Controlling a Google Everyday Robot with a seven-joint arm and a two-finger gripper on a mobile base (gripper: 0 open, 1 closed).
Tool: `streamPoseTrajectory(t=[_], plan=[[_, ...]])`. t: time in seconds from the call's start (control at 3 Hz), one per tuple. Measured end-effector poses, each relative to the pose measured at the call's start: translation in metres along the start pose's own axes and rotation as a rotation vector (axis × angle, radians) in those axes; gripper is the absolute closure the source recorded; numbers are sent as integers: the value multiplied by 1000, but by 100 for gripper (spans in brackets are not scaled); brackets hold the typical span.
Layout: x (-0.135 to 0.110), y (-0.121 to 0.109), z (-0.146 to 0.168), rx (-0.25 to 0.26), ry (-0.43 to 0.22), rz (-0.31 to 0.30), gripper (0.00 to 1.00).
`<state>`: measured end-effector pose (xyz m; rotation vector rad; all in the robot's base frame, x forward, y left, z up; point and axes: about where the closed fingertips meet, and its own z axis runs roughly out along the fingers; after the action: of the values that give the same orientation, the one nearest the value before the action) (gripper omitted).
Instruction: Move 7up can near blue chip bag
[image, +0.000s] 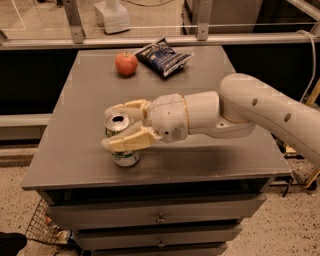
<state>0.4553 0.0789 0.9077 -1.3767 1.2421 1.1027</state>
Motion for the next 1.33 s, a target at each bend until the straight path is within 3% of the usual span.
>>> streamPoseTrajectory(t=[0.33, 0.67, 1.0, 1.33], plan=[[-1, 1, 2, -4, 0, -2, 87], [-2, 2, 4, -8, 1, -4, 100], [-3, 2, 4, -8, 1, -5, 100], [-29, -4, -13, -12, -16, -13, 100]])
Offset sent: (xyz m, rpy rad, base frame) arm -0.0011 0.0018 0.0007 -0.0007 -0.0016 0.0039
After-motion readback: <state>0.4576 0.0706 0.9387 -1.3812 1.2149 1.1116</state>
